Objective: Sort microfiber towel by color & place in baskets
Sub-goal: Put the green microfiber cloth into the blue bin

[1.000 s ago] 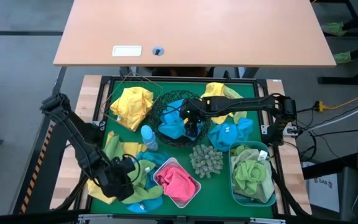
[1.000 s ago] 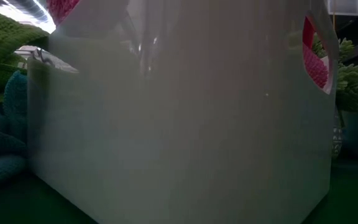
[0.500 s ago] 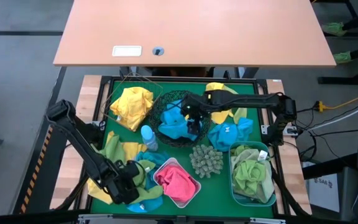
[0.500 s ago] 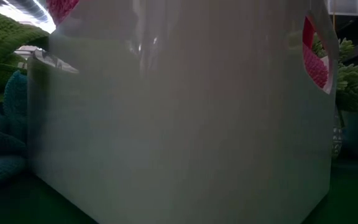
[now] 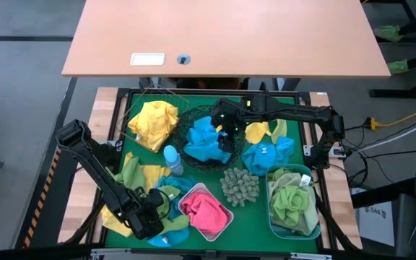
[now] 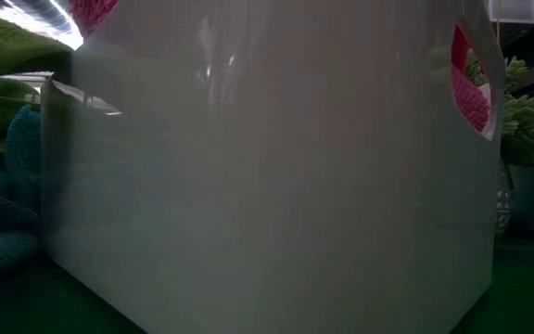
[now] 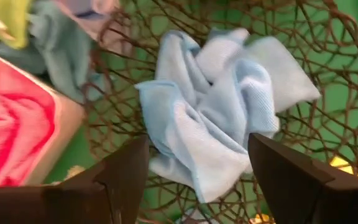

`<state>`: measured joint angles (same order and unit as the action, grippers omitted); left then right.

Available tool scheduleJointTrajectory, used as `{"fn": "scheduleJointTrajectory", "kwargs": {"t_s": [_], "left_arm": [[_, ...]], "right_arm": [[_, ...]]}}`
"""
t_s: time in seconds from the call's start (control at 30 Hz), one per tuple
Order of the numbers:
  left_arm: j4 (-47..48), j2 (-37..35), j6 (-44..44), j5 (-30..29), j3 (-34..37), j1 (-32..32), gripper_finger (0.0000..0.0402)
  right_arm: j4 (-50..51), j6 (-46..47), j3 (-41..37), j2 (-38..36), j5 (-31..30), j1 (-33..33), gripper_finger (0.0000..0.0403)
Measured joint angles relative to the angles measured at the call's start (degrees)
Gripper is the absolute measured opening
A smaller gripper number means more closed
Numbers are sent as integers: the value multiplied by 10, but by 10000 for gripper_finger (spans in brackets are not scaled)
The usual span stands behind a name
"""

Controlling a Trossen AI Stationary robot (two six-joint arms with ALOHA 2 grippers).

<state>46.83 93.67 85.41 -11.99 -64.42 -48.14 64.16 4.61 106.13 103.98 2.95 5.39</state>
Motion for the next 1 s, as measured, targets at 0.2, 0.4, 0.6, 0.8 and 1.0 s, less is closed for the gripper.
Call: {"fn": "scheduleJointTrajectory", "kwargs": {"t_s": [0.2,0.4,0.6,0.8,1.0], "left_arm": [[-1,0,-7,-1,-2,2,6],[3,0,-74,-2,-45,9,2],[4,0,-153,-21,-107,31,1],[3,0,-258,-78,-171,61,1],[2,0,-353,-154,-228,93,0]], "right_arm": [[-16,0,9,-1,46,-36,271],[-19,-1,9,-1,57,-92,271],[-63,-6,9,0,56,-151,271],[-123,-47,9,0,51,-205,271],[-185,-66,9,0,38,-247,271]]}}
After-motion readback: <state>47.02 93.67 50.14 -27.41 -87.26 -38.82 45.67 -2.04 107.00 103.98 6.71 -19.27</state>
